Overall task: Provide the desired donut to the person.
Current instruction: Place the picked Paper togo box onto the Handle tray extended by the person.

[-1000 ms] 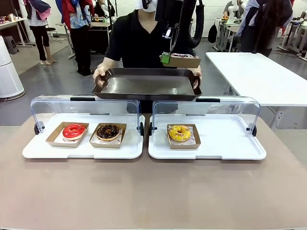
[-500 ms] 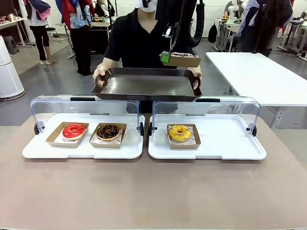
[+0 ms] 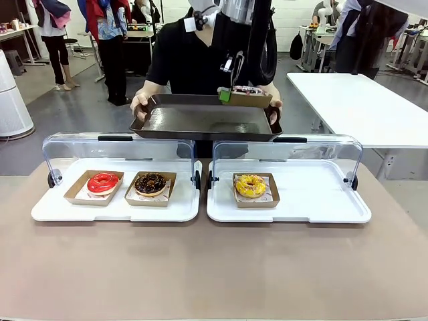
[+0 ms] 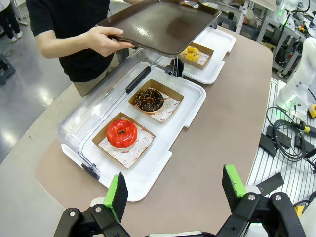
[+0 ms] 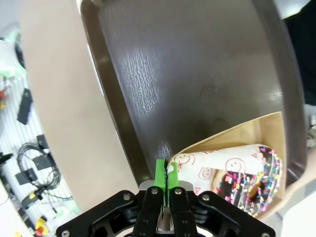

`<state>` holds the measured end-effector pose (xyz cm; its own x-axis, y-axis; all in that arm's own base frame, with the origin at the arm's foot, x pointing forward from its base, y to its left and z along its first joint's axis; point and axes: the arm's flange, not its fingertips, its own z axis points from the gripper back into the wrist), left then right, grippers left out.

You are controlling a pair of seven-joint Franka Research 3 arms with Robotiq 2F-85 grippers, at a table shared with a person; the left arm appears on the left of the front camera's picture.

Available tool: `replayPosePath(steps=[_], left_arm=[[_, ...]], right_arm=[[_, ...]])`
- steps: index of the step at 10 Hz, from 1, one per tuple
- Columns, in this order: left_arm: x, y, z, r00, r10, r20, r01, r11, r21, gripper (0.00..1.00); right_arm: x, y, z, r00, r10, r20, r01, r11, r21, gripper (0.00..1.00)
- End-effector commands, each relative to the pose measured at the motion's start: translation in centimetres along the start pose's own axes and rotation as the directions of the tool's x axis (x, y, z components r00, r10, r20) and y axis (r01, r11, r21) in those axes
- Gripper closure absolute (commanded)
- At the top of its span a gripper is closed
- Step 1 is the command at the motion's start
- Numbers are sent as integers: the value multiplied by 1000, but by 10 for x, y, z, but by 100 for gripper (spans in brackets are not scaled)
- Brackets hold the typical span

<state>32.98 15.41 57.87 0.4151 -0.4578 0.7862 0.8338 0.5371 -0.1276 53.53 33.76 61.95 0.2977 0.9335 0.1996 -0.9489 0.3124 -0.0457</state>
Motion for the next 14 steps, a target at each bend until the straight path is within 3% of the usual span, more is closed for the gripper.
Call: replayPosePath(steps=[1,14], left_arm=[[-1,0,1,1000,-7,8,7,1000,-4,0],[-1,0,1,1000,-7,8,7,1000,-4,0]], right_arm=[[-5,1,-12,1000,-29,2,29,999,21,98],[-12,-46,-56,996,-85,24,83,995,48,98]])
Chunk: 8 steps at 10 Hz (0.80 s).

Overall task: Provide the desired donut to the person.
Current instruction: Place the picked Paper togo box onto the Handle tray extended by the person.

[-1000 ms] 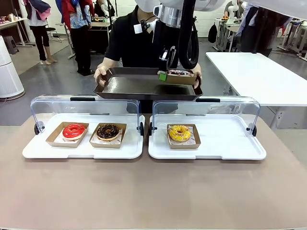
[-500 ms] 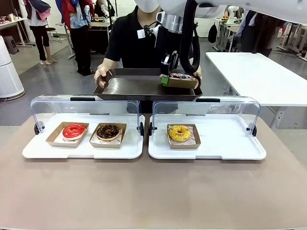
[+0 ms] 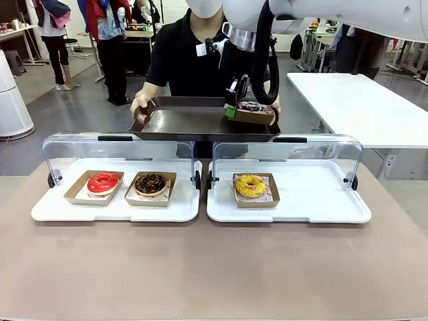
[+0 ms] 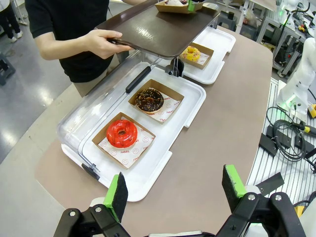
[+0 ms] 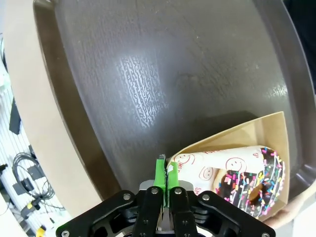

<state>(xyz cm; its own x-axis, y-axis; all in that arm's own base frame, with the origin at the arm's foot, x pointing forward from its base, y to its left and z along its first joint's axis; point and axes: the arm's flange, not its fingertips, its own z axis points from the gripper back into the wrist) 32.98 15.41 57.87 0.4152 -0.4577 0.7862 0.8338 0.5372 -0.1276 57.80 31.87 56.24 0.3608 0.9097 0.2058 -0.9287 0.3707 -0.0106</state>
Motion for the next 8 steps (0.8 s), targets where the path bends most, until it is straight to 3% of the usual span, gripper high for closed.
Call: replayPosePath(steps=[1,2,3,4,5,6,7,8], left_arm=[[-1,0,1,1000,-7,8,7,1000,-4,0],[-1,0,1,1000,-7,8,7,1000,-4,0],[-1,0,1,1000,-7,8,7,1000,-4,0],[-1,0,1,1000,-7,8,7,1000,-4,0],[-1,0,1,1000,-7,8,7,1000,-4,0],[-1,0,1,1000,-7,8,7,1000,-4,0],[-1,0,1,1000,-7,8,7,1000,-4,0],[-1,0,1,1000,-7,8,7,1000,-4,0]], right_arm=[[5,-2,1,1000,1,18,-1,1000,30,98],[4,0,1,1000,14,18,-15,999,35,63],[5,1,3,1000,21,22,-22,999,31,40],[5,2,5,999,24,26,-25,999,28,40],[4,4,5,999,29,25,-30,999,26,0],[4,5,4,999,33,24,-34,999,25,26],[4,5,4,999,36,25,-37,999,24,0],[3,5,4,999,37,25,-38,999,26,5]])
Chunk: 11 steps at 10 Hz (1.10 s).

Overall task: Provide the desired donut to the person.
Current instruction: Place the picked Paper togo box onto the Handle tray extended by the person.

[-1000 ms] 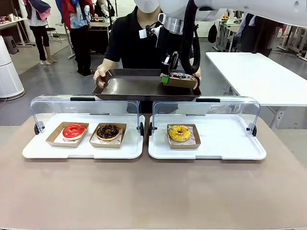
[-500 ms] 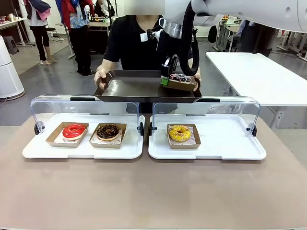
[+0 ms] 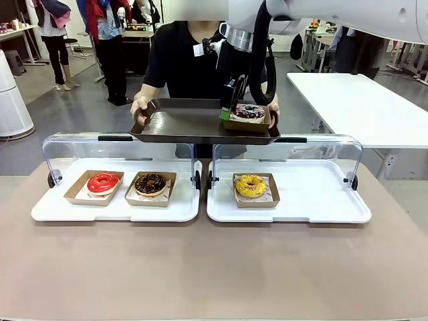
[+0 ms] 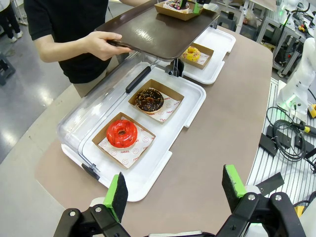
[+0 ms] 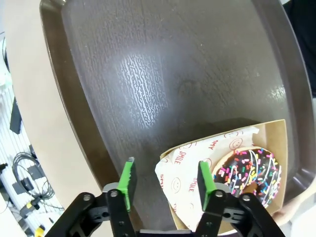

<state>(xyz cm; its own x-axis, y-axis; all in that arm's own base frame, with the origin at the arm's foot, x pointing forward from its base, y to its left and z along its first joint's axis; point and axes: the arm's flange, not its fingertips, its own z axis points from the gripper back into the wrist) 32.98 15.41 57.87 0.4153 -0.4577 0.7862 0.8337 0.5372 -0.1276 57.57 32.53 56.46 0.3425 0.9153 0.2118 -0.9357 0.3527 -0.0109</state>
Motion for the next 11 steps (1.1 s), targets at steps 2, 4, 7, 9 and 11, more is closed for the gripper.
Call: replayPosePath(steps=[2,4,7,9,11], left_arm=[[-1,0,1,1000,-7,8,7,1000,-4,0],[-1,0,1,1000,-7,8,7,1000,-4,0],[-1,0,1,1000,-7,8,7,1000,-4,0],[-1,0,1,1000,-7,8,7,1000,-4,0],[-1,0,1,1000,-7,8,7,1000,-4,0]], right_arm=[[-4,0,2,1000,23,18,-23,999,26,0],[-4,0,3,1000,29,11,-30,999,34,0],[-10,5,8,995,94,-36,-91,993,79,0],[-38,14,36,990,137,-42,-134,988,82,0],[-102,26,68,980,165,-112,-164,986,23,0]])
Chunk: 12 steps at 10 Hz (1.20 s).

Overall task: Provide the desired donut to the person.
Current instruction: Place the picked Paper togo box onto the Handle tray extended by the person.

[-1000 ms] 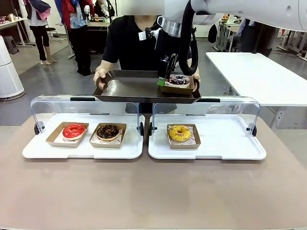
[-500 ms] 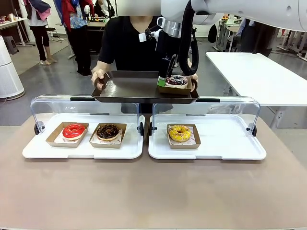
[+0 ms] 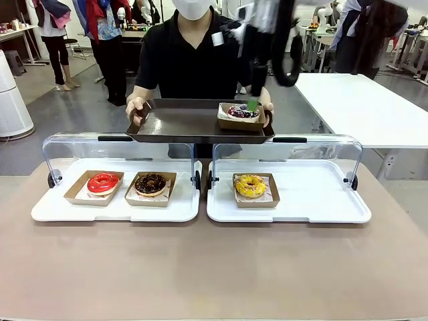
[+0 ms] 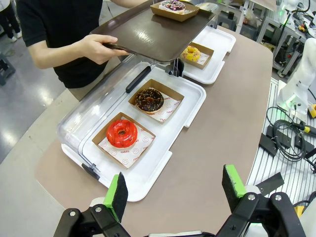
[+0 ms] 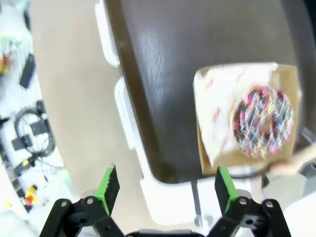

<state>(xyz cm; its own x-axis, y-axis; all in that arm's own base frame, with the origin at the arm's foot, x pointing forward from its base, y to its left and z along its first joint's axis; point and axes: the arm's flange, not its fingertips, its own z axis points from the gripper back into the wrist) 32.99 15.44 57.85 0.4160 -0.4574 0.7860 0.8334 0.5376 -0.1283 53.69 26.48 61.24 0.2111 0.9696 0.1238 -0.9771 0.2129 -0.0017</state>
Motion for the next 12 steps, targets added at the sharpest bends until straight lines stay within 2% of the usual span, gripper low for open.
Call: replayPosePath(steps=[1,4,6,8,9,10,12], left_arm=[[0,0,1,1000,-8,8,8,1000,-4,0],[0,0,1,1000,-8,8,8,1000,-4,0],[0,0,1,1000,-8,8,8,1000,-4,0],[0,0,1,1000,-8,8,8,1000,-4,0],[0,0,1,1000,-8,8,8,1000,-4,0],[0,0,1,1000,-8,8,8,1000,-4,0],[0,0,1,1000,-8,8,8,1000,-4,0]], right_arm=[[-76,26,1,997,38,-67,-41,998,-42,0],[-168,48,-27,992,76,-102,-78,997,-21,0],[-206,57,-41,992,69,-109,-74,997,-40,0],[-219,52,-43,996,34,-84,-38,998,-49,0],[-209,39,-41,994,25,-109,-33,997,-69,0],[-222,51,-44,995,30,-97,-32,999,-19,0],[-222,51,-44,995,30,-97,-32,999,-19,0]])
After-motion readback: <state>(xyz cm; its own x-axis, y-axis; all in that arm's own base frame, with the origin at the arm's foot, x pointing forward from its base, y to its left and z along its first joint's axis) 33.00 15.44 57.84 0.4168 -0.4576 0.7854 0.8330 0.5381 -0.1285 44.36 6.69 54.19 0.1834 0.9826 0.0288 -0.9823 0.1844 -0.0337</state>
